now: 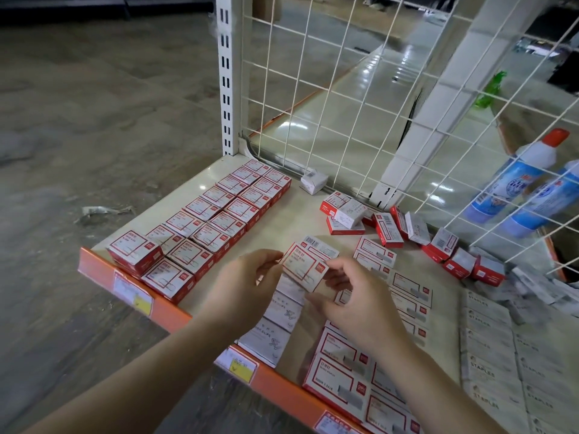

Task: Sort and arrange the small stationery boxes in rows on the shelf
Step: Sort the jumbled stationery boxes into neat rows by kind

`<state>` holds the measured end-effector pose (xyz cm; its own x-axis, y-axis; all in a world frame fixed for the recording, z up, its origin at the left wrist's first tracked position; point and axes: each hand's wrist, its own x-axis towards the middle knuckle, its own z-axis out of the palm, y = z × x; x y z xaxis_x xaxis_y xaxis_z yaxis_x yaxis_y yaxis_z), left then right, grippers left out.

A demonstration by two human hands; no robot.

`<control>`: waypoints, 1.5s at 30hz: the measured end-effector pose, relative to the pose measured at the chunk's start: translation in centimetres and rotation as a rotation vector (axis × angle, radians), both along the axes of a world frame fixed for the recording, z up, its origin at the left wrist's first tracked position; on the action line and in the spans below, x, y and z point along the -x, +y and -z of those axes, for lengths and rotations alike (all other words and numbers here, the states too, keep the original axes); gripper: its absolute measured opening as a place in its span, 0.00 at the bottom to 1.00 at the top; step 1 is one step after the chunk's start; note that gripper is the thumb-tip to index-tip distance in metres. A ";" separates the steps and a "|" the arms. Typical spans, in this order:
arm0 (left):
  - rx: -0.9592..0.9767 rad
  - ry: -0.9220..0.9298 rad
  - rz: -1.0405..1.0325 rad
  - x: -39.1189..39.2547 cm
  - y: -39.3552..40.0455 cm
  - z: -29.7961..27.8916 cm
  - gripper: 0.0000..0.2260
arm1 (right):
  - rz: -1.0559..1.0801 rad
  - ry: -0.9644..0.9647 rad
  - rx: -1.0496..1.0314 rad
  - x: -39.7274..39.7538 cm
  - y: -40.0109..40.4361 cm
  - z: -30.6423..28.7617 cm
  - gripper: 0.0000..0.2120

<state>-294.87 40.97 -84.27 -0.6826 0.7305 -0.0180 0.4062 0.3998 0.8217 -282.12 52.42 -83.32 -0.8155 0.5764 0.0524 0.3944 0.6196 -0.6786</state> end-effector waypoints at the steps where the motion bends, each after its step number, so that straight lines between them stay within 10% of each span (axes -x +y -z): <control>1: 0.016 0.022 -0.010 0.3 -0.4 -0.1 0.14 | -0.004 0.005 0.001 0.3 -0.2 0.0 0.17; 16: 0.262 0.382 -0.336 7.1 -8.9 -1.3 0.16 | -0.197 -0.053 0.130 8.1 -5.4 0.7 0.15; 45: 0.344 0.430 -0.031 10.0 -12.4 0.1 0.19 | -0.285 -0.095 0.121 12.4 -8.6 3.2 0.24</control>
<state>-304.87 28.61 -84.36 -0.7021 0.7113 0.0330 0.6605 0.6332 0.4036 -294.57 43.79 -86.49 -0.9430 0.3213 -0.0866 0.2815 0.6314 -0.7225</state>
